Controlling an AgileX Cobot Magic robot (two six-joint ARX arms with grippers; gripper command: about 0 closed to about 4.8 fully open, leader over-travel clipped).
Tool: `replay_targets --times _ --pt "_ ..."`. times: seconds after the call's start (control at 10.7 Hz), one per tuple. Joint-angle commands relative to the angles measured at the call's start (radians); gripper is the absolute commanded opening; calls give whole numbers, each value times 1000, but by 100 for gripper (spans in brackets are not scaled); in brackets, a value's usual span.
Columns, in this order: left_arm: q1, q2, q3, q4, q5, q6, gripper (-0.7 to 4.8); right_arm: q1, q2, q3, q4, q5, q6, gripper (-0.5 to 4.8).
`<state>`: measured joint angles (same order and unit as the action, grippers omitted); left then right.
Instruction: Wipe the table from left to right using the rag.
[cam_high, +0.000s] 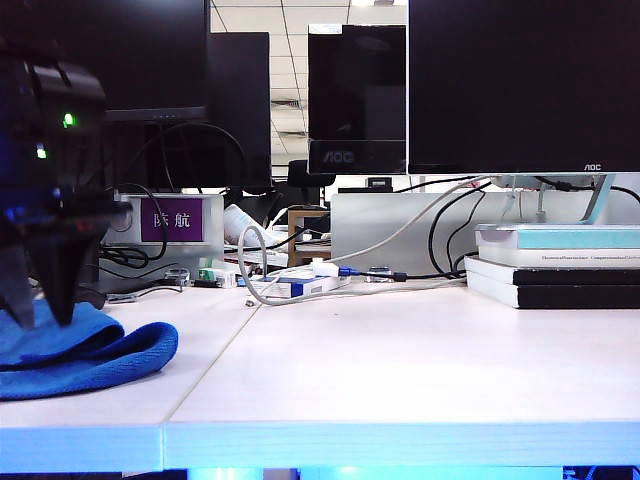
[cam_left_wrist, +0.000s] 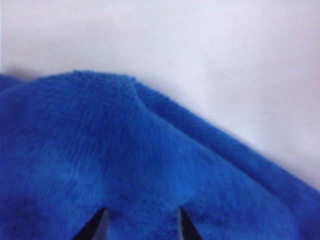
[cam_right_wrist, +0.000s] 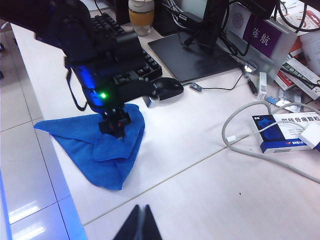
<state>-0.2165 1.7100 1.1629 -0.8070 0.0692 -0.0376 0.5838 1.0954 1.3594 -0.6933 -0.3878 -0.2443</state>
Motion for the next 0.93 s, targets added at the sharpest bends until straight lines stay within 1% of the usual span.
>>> replay_targets --times 0.09,0.19,0.28,0.37,0.47,0.74,0.84,0.93 --pt "-2 92 1 -11 -78 3 83 1 -3 5 18 -2 1 -1" --pt "-1 101 0 -23 -120 3 -6 1 -3 5 18 -2 1 -1" --pt "-1 101 1 -31 -167 3 -5 1 -3 5 18 -2 1 -1" --pt "0 101 1 -55 -280 3 -6 1 -3 5 18 5 1 -1" --pt "1 101 1 -61 -294 3 -5 1 -3 5 18 5 1 -1" --pt "11 102 1 -46 -297 5 -5 1 -3 5 18 5 1 -1" --pt "40 102 0 -51 -283 8 -6 1 -3 5 18 5 1 -1" --pt "151 102 0 -58 -168 68 -6 1 -3 5 19 5 1 -1"
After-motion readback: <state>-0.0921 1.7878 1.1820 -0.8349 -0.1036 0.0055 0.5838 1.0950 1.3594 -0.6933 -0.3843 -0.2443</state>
